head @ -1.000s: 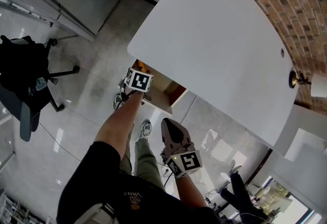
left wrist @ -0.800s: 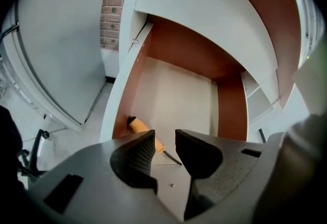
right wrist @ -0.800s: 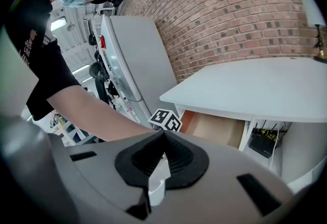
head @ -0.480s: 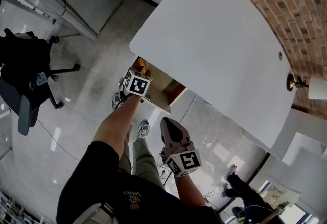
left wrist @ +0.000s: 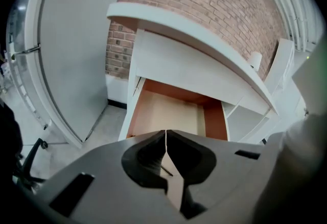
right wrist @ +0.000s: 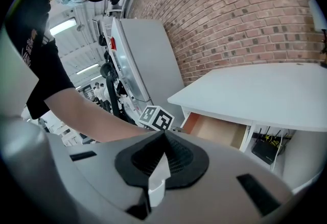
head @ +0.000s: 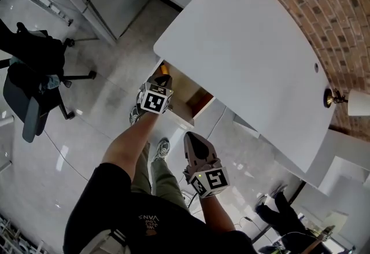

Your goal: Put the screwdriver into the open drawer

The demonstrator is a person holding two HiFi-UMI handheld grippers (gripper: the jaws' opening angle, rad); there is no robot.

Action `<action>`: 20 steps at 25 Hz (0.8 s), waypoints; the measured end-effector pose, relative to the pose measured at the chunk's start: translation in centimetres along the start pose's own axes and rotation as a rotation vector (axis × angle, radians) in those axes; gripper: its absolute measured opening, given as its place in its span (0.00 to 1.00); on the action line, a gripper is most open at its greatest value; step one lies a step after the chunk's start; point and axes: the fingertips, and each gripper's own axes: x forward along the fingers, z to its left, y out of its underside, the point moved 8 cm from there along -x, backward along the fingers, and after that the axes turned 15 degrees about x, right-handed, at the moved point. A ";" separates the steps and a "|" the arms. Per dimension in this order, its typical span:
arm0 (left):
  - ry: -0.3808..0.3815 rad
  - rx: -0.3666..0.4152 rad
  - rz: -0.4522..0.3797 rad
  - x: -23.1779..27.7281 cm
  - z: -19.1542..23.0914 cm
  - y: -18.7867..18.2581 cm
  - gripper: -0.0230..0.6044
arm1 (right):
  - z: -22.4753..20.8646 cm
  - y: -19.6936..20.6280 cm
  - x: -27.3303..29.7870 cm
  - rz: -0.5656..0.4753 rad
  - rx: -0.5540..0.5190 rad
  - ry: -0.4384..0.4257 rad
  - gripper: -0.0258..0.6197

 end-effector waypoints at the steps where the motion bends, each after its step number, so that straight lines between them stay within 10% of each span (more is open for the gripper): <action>1: -0.002 0.002 -0.020 -0.7 -0.2 -0.2 0.06 | 0.2 0.0 -0.2 -0.002 -0.005 -0.007 0.03; 20: -0.054 0.057 -0.297 -15.8 -5.9 -2.5 0.05 | 2.3 -1.0 -5.9 -0.022 -0.108 -0.073 0.03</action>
